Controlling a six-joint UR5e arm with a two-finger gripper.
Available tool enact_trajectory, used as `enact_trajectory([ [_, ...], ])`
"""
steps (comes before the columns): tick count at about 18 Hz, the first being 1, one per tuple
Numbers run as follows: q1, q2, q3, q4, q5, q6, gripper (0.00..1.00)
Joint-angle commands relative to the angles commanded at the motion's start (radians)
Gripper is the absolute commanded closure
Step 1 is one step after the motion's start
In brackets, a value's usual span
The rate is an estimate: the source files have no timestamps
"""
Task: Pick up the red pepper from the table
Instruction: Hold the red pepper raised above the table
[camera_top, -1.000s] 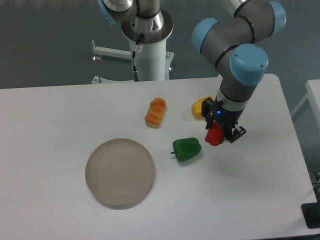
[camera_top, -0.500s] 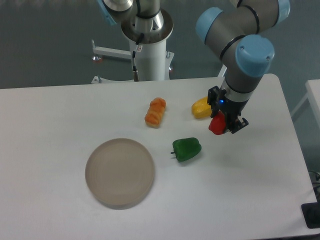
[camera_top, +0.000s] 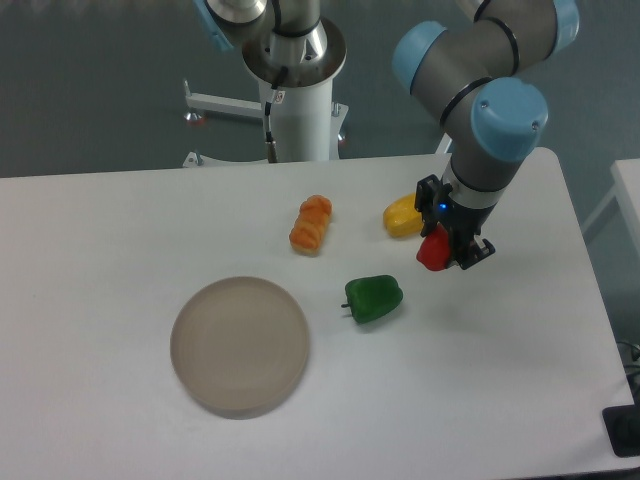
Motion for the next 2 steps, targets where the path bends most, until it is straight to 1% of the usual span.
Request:
enact_trajectory([
  [2, 0.0, 0.0, 0.0, 0.0, 0.0, 0.0, 0.85],
])
